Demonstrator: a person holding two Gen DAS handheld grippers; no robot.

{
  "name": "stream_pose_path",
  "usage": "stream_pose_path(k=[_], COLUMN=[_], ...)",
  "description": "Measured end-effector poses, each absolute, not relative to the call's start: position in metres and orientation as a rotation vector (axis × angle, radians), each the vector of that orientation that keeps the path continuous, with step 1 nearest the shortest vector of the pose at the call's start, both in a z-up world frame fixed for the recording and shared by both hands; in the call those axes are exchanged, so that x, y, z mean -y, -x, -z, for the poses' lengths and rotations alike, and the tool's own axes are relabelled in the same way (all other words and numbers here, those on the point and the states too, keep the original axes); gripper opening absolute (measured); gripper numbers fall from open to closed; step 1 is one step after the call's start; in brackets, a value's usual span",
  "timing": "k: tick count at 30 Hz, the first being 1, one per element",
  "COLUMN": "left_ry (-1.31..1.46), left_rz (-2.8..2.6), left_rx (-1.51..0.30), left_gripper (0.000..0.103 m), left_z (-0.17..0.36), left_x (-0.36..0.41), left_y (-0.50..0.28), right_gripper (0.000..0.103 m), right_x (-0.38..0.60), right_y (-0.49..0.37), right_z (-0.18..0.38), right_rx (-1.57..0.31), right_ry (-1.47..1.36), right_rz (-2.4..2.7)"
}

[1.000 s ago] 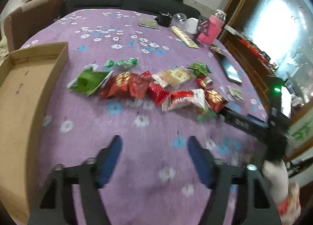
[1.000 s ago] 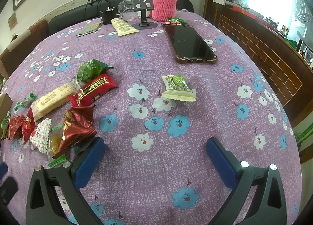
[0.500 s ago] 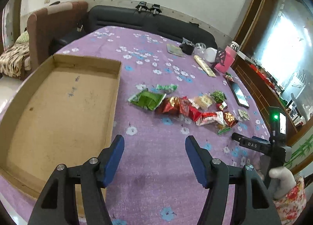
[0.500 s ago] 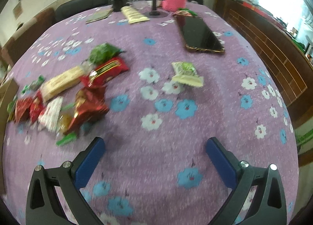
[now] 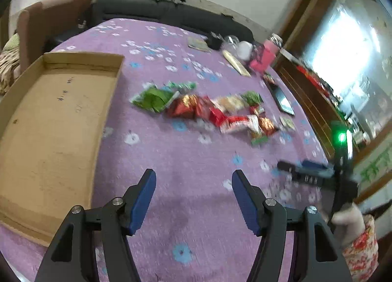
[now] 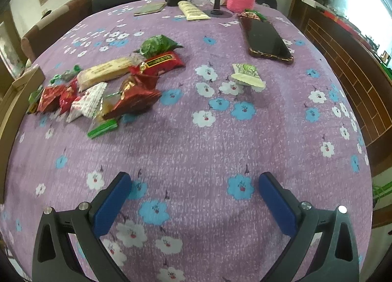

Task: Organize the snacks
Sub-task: 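Lower the right gripper onto the white-and-red packet and close it, then grasp the green packet with the left gripper while the right holds the white-and-red packet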

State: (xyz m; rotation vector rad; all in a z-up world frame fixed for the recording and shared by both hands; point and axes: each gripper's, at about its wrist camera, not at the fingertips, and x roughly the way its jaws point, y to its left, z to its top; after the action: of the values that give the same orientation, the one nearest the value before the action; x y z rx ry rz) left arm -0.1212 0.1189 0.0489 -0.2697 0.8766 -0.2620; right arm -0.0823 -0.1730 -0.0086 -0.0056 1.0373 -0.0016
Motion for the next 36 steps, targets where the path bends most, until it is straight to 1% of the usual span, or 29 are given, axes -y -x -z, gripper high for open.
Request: stream_pose_path(k=[1, 2, 5, 9, 12, 15, 20, 23, 28, 29, 30, 31, 32, 33, 34, 36], left_ry=[0.267, 0.267, 0.3, 0.329, 0.309, 0.298, 0.295, 0.302, 0.296, 0.286, 0.278, 0.266, 0.25, 0.243, 0.245, 0.249], left_rz=[0.259, 0.253, 0.262, 0.282, 0.274, 0.255, 0.24, 0.24, 0.231, 0.226, 0.223, 0.223, 0.229, 0.238, 0.257, 0.284], left_rx=[-0.87, -0.863, -0.855, -0.864, -0.852, -0.837, -0.813, -0.821, -0.836, -0.833, -0.83, -0.826, -0.824, -0.824, -0.819, -0.82], left_gripper=[0.067, 0.067, 0.067, 0.067, 0.067, 0.067, 0.067, 0.067, 0.067, 0.067, 0.067, 0.067, 0.067, 0.066, 0.062, 0.06], left_z=[-0.05, -0.052, -0.055, -0.056, -0.061, -0.065, -0.067, -0.063, -0.06, -0.061, -0.063, -0.064, -0.066, -0.067, -0.07, -0.074], left_x=[-0.119, -0.12, -0.122, -0.121, -0.123, -0.13, -0.142, -0.144, -0.147, -0.148, -0.15, -0.151, -0.151, -0.151, -0.151, -0.15], left_y=[0.123, 0.124, 0.125, 0.127, 0.132, 0.138, 0.14, 0.135, 0.132, 0.133, 0.133, 0.133, 0.132, 0.131, 0.13, 0.123], right_gripper=[0.084, 0.08, 0.08, 0.08, 0.079, 0.079, 0.079, 0.079, 0.079, 0.077, 0.068, 0.055, 0.045, 0.033, 0.032, 0.032], right_x=[0.171, 0.167, 0.146, 0.109, 0.086, 0.074, 0.063, 0.053, 0.042, 0.041, 0.04, 0.039, 0.039, 0.04, 0.043, 0.054], right_y=[0.086, 0.09, 0.093, 0.07, 0.041, 0.012, 0.017, 0.035, 0.039, 0.038, 0.037, 0.037, 0.037, 0.035, 0.034, 0.035], right_z=[0.001, -0.009, -0.044, -0.062, -0.055, -0.039, -0.024, -0.027, -0.019, -0.016, -0.013, -0.011, -0.007, -0.003, -0.003, -0.002], right_rx=[-1.013, -0.972, -0.849, -0.823, -0.854, -0.938, -1.053, -1.03, -0.971, -0.971, -0.97, -0.968, -0.968, -0.975, -0.975, -0.947], right_ry=[0.019, 0.043, 0.097, 0.091, 0.117, 0.08, 0.044, 0.094, 0.155, 0.157, 0.165, 0.172, 0.176, 0.162, 0.141, 0.064], right_rz=[0.004, -0.006, -0.084, -0.269, -0.324, -0.396, -0.537, -0.561, -0.45, -0.44, -0.425, -0.413, -0.39, -0.383, -0.381, -0.382])
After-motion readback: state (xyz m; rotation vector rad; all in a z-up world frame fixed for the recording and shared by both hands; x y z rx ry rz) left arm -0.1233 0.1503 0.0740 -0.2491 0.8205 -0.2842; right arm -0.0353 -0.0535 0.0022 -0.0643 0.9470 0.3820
